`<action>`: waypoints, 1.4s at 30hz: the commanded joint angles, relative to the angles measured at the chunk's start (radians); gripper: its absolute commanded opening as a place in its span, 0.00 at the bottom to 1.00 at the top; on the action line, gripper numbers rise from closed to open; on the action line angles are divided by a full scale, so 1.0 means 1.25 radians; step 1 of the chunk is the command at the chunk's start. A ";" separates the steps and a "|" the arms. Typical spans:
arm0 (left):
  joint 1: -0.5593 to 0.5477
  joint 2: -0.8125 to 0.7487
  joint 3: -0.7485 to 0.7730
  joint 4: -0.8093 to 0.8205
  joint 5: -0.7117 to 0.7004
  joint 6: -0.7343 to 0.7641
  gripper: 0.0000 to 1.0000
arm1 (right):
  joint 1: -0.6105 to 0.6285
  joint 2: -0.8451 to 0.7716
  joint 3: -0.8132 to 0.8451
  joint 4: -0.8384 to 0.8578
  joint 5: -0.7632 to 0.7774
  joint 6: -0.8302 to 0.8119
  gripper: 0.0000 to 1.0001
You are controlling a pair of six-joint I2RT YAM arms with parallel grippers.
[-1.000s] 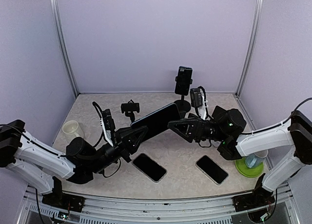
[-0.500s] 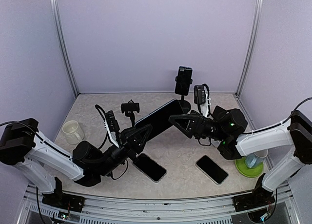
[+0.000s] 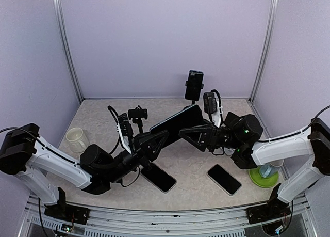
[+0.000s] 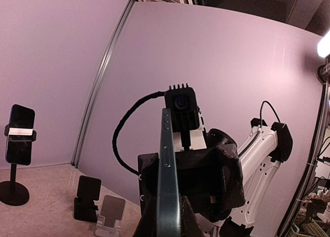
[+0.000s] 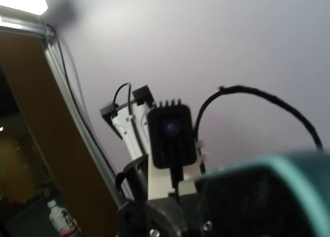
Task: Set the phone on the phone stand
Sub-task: Pass from the left arm to the right
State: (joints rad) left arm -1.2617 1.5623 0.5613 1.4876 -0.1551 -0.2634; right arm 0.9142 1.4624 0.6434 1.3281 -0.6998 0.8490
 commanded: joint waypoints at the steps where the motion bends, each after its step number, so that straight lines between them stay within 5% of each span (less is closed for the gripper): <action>1: -0.002 0.007 0.016 -0.008 0.059 -0.016 0.00 | 0.006 -0.027 0.023 -0.018 -0.032 -0.026 0.61; 8: -0.006 -0.002 -0.028 0.045 -0.044 -0.025 0.00 | 0.003 -0.073 -0.002 -0.004 0.008 -0.052 0.61; 22: -0.015 0.035 -0.016 0.063 -0.037 -0.039 0.00 | -0.012 -0.086 0.005 0.017 0.048 -0.045 0.58; 36: -0.017 0.036 -0.012 0.059 -0.054 -0.046 0.00 | -0.012 -0.031 0.029 0.028 0.003 -0.033 0.14; 42: -0.016 0.039 -0.012 0.059 -0.051 -0.053 0.11 | -0.011 -0.037 0.031 0.030 0.006 -0.041 0.00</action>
State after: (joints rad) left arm -1.2896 1.5974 0.5476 1.5707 -0.1658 -0.3458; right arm 0.8845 1.4250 0.6575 1.3251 -0.6731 0.8200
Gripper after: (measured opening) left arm 0.072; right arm 0.083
